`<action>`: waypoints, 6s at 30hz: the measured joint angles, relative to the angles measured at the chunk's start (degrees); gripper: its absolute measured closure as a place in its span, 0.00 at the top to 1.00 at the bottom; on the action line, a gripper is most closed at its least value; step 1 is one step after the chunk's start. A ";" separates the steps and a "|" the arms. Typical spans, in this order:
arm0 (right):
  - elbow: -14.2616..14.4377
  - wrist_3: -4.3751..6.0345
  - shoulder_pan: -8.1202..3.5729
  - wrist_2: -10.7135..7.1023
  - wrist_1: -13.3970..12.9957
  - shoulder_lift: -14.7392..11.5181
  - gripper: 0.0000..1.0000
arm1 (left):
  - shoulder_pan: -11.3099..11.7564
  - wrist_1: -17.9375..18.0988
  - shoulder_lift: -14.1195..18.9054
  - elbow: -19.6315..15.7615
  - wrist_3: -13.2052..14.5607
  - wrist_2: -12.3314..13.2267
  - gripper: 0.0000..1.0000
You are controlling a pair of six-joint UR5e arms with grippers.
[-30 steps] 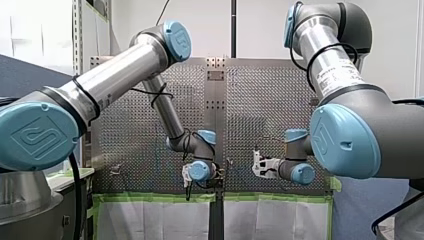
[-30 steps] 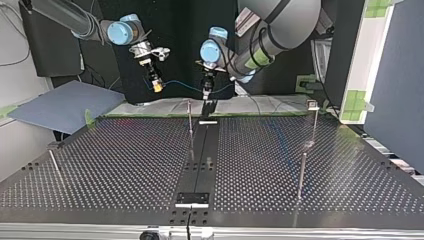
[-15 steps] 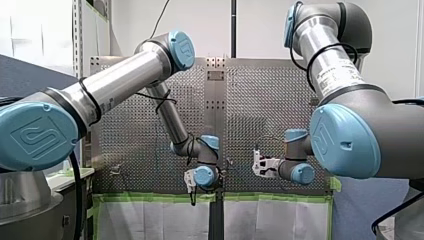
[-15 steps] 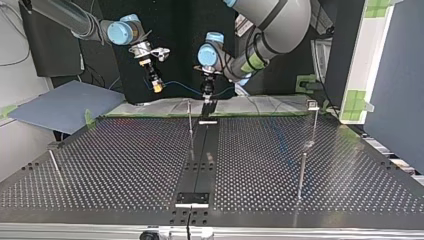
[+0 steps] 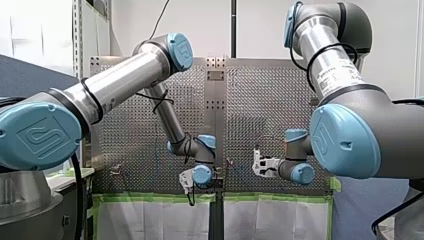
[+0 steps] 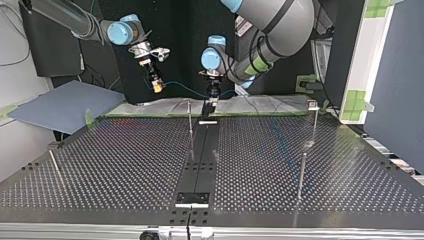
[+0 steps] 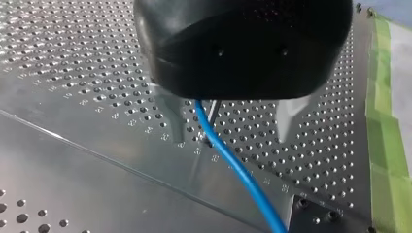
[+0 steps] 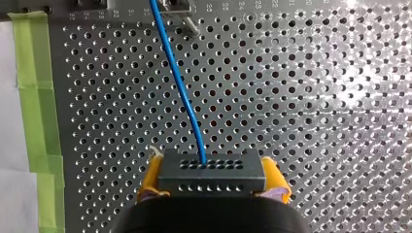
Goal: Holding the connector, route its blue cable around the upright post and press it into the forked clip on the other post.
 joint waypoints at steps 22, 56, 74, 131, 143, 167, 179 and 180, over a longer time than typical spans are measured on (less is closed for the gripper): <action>0.00 -0.08 -0.04 0.55 0.85 -0.04 0.00 | 0.60 3.71 0.00 0.00 7.06 -1.35 0.00; -0.46 0.47 -3.62 6.50 2.51 0.03 0.00 | -6.14 5.04 0.00 0.59 18.63 -6.36 0.00; -2.15 1.01 -5.64 6.48 3.80 0.04 0.00 | -6.67 4.43 -0.06 2.54 17.72 -5.19 0.00; -2.35 1.02 -4.88 5.45 2.52 0.13 0.00 | -2.10 0.27 -2.79 5.57 15.19 -0.10 0.00; -2.68 1.81 -4.92 5.47 2.28 0.20 0.00 | -1.37 -0.75 -2.83 6.72 15.11 1.37 0.00; -5.53 5.16 -5.11 3.53 3.74 0.66 0.00 | 0.04 -5.19 -2.87 11.28 15.33 4.81 0.00; -8.30 5.62 -5.50 3.51 6.30 1.43 0.00 | 0.74 -5.42 -2.88 11.46 15.33 5.86 0.00; -8.70 5.51 -5.51 3.53 6.65 1.77 0.00 | 0.80 -5.45 -2.89 11.50 15.33 5.92 0.00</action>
